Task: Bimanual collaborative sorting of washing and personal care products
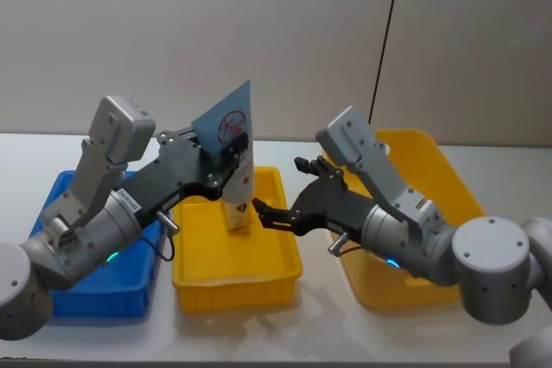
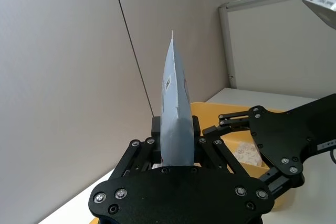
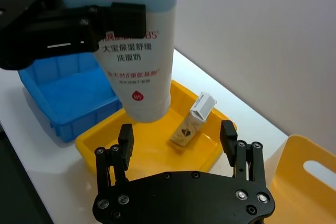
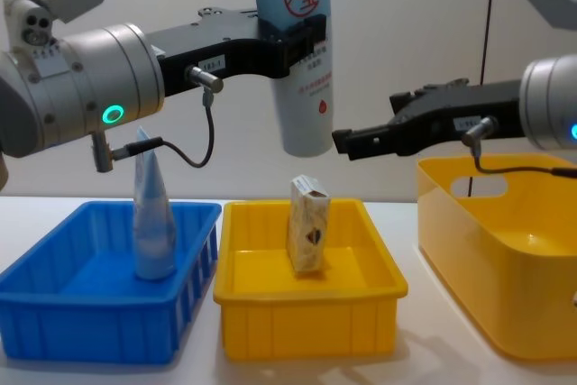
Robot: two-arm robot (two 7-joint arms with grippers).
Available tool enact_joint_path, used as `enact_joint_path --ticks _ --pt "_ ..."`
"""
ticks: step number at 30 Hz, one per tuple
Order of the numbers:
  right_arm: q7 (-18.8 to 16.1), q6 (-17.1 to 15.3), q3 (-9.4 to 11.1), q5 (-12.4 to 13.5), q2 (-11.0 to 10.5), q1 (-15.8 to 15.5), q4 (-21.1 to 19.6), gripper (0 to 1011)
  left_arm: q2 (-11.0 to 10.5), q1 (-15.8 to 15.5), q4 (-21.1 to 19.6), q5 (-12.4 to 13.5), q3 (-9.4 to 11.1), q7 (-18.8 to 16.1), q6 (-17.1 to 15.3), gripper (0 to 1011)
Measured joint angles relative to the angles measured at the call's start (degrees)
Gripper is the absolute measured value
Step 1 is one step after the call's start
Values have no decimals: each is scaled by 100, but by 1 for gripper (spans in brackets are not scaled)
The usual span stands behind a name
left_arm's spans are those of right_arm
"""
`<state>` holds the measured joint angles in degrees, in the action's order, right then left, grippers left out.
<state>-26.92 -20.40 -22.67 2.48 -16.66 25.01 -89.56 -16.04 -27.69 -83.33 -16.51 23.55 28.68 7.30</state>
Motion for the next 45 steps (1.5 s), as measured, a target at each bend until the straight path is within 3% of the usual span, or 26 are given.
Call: enact_joint_path --ticks 19,41,45 --pt "-592 230 -243 167 -71 599 481 1004 0 1 0 1 0 -1 -1 246" --pt "-801 257 -532 342 257 1125 1196 1004 0 1 0 1 0 -1 -1 246" --pt "-826 264 -585 369 326 1194 1320 967 0 1 0 1 0 -1 -1 246"
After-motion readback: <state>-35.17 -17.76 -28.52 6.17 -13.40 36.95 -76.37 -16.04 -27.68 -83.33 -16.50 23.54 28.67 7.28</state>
